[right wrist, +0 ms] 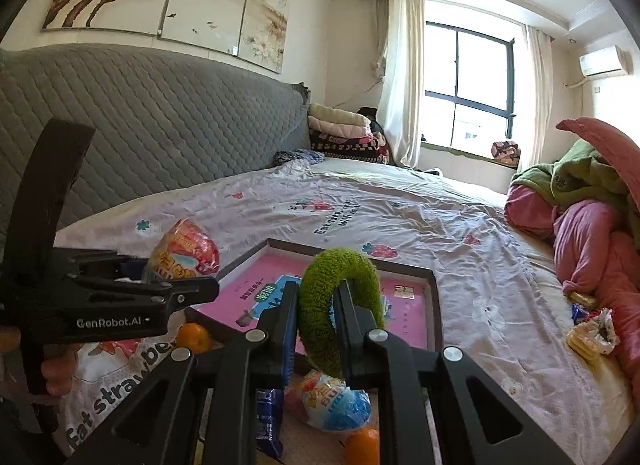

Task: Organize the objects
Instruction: 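Carry the green ring and the toy egg over the tray with both tools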

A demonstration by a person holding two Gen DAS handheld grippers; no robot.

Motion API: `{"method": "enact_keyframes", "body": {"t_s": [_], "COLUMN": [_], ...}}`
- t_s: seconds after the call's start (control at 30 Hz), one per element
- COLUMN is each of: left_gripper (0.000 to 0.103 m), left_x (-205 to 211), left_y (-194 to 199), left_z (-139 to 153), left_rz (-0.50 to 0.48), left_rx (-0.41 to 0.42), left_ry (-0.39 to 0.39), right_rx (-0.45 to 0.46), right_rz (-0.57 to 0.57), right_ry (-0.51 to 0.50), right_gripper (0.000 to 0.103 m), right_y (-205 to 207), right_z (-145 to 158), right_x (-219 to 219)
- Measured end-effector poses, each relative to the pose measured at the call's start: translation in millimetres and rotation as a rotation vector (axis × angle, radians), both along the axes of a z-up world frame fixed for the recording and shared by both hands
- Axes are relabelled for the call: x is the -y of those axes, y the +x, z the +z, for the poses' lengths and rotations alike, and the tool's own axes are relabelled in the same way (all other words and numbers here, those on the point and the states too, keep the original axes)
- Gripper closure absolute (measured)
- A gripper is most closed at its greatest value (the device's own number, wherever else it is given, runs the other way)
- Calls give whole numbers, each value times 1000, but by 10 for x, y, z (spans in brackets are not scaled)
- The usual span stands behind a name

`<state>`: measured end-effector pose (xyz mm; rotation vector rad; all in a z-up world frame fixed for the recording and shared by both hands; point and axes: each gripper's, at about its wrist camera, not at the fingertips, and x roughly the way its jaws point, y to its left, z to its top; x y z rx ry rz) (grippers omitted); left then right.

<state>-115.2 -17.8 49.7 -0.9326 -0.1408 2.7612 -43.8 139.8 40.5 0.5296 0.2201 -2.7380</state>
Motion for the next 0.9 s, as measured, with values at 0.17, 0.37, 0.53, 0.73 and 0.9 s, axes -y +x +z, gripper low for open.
{"method": "enact_keyframes", "body": {"t_s": [0.17,0.37,0.53,0.73,0.9], "left_gripper": [49,49,49,49,49], "left_x": [-30,-35,-33,-45,-37], "left_y": [-111,-264,-377,-490,-569], "left_z": [36,57,80,66,-55], "left_rz": [-4,-12,-18,-31,-34], "left_rx": [-15,-29,-44,-35,1], "left_ry": [-17,-31,-45,-42,-49], "right_rx": [8,-15,-16,6,47], "right_rz": [13,9,-3,-7,3], "right_ry": [-4,27,42,54,65], "right_gripper": [85,85,85,85,85], "right_y": [-70,-214,-363,-489,-612], "right_z": [-42,-6,42,34,-10], "right_x": [-24,-22,-69,-121,-142]}}
